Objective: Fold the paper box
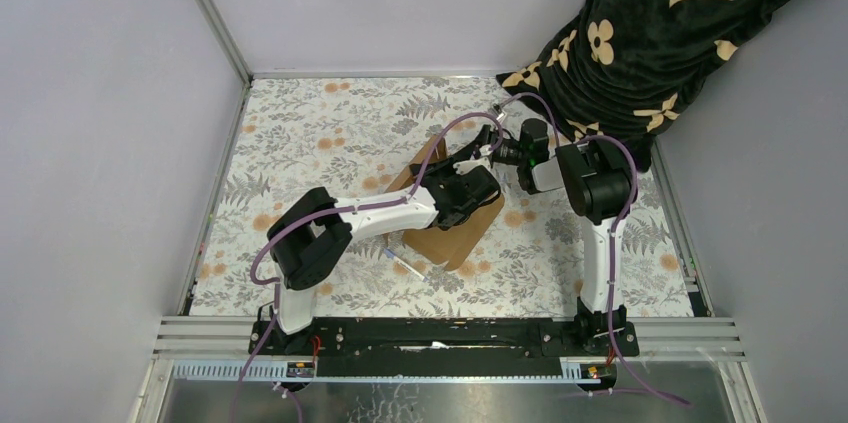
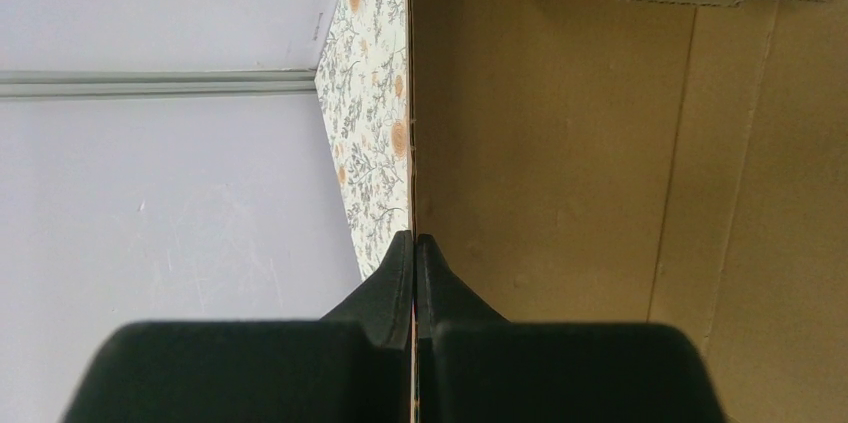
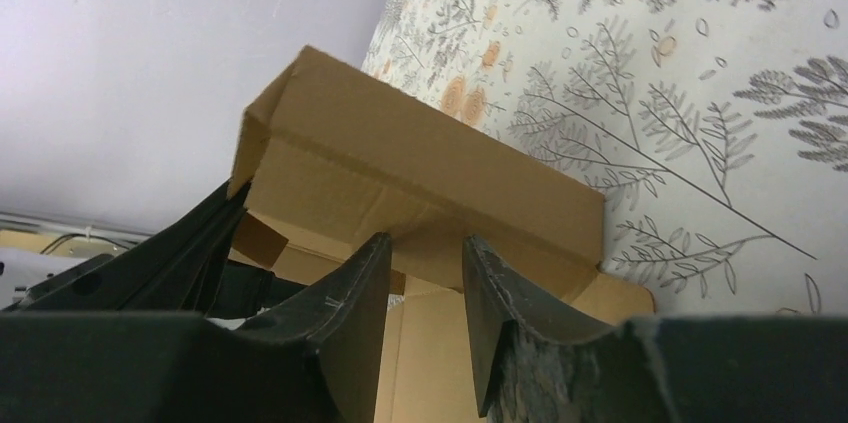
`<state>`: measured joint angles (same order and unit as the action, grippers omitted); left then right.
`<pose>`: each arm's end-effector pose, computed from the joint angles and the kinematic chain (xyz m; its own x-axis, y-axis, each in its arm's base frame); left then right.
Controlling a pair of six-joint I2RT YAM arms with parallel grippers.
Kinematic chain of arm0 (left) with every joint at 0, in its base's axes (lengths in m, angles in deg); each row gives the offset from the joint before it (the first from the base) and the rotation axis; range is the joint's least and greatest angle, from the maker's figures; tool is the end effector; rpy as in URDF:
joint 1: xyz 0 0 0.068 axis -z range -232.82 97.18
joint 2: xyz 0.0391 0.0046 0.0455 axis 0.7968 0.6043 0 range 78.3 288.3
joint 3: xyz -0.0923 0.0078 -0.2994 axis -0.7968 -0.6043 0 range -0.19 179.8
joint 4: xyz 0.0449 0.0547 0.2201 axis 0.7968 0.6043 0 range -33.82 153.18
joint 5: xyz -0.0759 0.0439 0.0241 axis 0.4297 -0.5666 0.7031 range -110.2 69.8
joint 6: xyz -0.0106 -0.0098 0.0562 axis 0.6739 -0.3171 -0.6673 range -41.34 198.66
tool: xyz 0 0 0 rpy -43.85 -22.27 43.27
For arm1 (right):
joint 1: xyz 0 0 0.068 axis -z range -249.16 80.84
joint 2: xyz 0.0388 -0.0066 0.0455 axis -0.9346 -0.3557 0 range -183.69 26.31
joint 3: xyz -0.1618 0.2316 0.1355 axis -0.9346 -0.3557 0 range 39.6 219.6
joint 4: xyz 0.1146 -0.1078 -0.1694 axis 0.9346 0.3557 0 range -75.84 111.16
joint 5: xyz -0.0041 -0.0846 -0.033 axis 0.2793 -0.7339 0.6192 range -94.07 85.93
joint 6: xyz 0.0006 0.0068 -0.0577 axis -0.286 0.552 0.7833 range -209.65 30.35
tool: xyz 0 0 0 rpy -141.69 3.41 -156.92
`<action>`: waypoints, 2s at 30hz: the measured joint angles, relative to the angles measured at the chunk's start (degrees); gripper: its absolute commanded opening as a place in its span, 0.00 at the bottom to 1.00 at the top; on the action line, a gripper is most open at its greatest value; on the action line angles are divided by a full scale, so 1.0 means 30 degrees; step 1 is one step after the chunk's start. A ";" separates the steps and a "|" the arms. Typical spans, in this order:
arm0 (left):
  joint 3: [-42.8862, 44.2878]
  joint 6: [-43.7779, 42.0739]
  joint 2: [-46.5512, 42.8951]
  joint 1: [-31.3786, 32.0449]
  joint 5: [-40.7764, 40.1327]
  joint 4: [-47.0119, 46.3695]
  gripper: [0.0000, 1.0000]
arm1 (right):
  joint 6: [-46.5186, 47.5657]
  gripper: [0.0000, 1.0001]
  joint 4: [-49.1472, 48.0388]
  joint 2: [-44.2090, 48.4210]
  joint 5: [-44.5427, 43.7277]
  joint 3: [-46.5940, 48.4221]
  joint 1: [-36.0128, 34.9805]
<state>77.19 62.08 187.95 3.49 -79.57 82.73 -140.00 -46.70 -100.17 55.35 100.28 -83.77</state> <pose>0.2425 -0.2995 0.2574 -0.4043 0.8687 -0.2862 0.3049 0.4230 0.8533 0.4151 0.1451 0.1819 -0.7910 0.1986 -0.5787 -0.5474 0.1928 0.8144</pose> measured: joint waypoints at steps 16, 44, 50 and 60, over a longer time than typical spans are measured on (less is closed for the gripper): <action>-0.0736 -0.0765 -0.0226 -0.0007 -0.0131 -0.1086 0.00 | -0.1887 0.50 -0.6280 -0.1668 -0.0029 -0.0146 -0.0095; -0.1384 -0.1195 -0.0896 -0.0080 0.0605 -0.1144 0.00 | 0.1785 0.60 -0.4065 -0.2076 0.0226 0.1800 -0.0969; -0.1392 -0.1209 -0.1107 -0.0109 0.1035 -0.1158 0.00 | 0.2441 0.59 -0.2463 -0.2229 0.0641 0.2871 -0.0991; -0.1472 -0.1268 -0.1749 -0.0328 0.2492 -0.1129 0.00 | 0.2266 0.61 -0.2375 -0.2943 0.1712 0.3993 -0.1056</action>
<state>72.77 58.27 182.70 2.51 -72.10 79.34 -133.20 -53.82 -109.00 60.48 112.26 -86.94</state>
